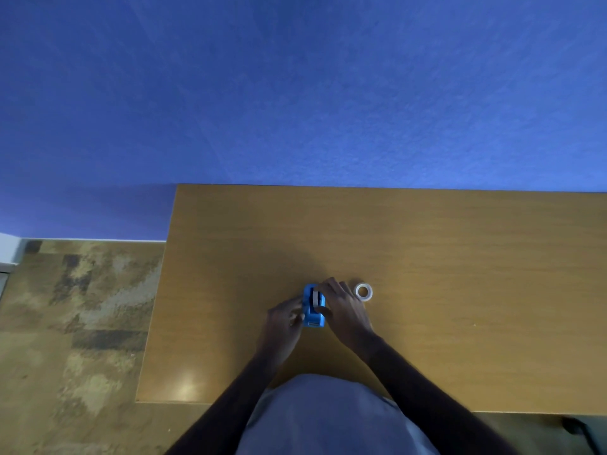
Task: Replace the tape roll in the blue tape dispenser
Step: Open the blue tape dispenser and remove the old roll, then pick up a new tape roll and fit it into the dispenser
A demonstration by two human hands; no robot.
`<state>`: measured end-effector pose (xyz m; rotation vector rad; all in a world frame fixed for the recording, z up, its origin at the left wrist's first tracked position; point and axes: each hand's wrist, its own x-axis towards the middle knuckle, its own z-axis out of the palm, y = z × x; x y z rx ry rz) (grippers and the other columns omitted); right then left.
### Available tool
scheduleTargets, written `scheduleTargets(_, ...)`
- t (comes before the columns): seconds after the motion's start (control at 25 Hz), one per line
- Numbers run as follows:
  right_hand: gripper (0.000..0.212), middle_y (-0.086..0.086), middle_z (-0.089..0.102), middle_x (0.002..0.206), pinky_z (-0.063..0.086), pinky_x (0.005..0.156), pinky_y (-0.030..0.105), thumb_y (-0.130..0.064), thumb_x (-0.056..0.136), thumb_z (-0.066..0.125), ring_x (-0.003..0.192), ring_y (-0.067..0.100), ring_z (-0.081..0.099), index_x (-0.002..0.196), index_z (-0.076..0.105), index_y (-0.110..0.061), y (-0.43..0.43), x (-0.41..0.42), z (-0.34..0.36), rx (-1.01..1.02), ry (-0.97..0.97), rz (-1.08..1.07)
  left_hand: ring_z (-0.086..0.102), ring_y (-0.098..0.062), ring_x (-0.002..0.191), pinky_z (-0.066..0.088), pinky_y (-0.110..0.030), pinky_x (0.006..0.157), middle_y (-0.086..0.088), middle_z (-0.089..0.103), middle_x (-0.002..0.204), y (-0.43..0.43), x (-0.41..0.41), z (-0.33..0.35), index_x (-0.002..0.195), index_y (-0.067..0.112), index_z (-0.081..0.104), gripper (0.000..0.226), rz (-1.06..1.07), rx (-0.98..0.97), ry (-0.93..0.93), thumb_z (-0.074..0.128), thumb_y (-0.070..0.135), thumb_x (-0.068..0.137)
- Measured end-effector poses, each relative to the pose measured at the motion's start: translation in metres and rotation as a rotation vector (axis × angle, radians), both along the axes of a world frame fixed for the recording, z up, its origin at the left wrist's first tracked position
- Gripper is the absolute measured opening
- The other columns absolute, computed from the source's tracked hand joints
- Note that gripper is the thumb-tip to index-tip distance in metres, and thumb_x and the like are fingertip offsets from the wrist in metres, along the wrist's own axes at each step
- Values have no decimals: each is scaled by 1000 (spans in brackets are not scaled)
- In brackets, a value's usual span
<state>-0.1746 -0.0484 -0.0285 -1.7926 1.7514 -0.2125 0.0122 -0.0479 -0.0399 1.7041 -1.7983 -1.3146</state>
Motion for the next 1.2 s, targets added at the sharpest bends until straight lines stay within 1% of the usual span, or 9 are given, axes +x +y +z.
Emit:
scheduleTargets(0.08, 44, -3, 63, 127, 56, 84, 41, -20, 92, 81, 111, 25, 62, 131, 61, -21, 0, 1, 2, -11, -42, -8, 79, -11, 110, 66, -30, 93, 1, 81, 126, 1, -1, 1, 136, 18, 73, 44, 33, 26, 15, 62, -1, 98)
scheduleTargets(0.24, 43, -5, 65, 128, 56, 83, 41, -19, 93, 78, 112, 24, 62, 131, 59, -24, 6, 2, 11, -64, -90, -37, 81, -12, 100, 65, -23, 85, 3, 82, 119, 0, -3, 13, 134, 22, 74, 45, 65, 63, 28, 63, 0, 97)
scheduleTargets(0.4, 33, -8, 71, 123, 57, 82, 43, -23, 93, 74, 112, 20, 64, 123, 61, -29, 19, 0, 27, -64, -225, -128, 80, -8, 102, 65, -30, 86, 7, 82, 117, -1, -4, 29, 126, 26, 75, 39, 127, 42, 94, 70, 12, 91)
scheduleTargets(0.52, 39, -11, 76, 114, 57, 77, 32, -11, 85, 79, 101, 11, 72, 116, 65, -28, 30, -3, 41, -66, -343, -214, 80, -8, 104, 63, -25, 83, 6, 82, 116, 4, -6, 47, 123, 23, 77, 35, 128, 51, 212, 76, 4, 93)
scheduleTargets(0.64, 37, -14, 79, 104, 57, 71, 26, -4, 81, 86, 92, 8, 77, 110, 71, -22, 42, -4, 63, -91, -462, -283, 78, -4, 101, 61, -19, 80, 9, 81, 115, 15, -4, 70, 122, 23, 80, 32, 64, -43, 238, 76, 6, 95)
scheduleTargets(0.76, 38, -9, 83, 105, 64, 78, 32, -8, 84, 91, 93, 12, 80, 114, 76, -24, 57, -4, 89, -66, -654, -401, 79, -6, 98, 65, -25, 79, 14, 80, 112, 26, -2, 92, 122, 27, 80, 31, 57, -83, 284, 74, 10, 97)
scheduleTargets(0.88, 37, 5, 84, 108, 67, 83, 43, -1, 82, 92, 94, 26, 83, 113, 77, -16, 75, -2, 110, -103, -887, -558, 80, -7, 94, 67, -25, 75, 17, 80, 110, 39, -3, 120, 115, 39, 77, 31, 76, -119, 351, 75, 14, 97)
scheduleTargets(1.04, 25, 7, 86, 94, 64, 75, 31, 4, 81, 90, 77, 20, 83, 96, 81, -14, 101, 6, 132, -188, -992, -635, 80, -16, 93, 70, -35, 75, 6, 82, 107, 58, -5, 139, 117, 19, 81, 23, 96, -144, 419, 77, 8, 98)
scheduleTargets(1.2, 21, 10, 87, 98, 63, 76, 30, 5, 84, 87, 80, 20, 81, 102, 84, -5, 119, 9, 144, -240, -1087, -650, 80, -23, 92, 70, -37, 74, 3, 81, 110, 72, -7, 152, 121, 14, 80, 25, 59, -197, 436, 75, 5, 98)
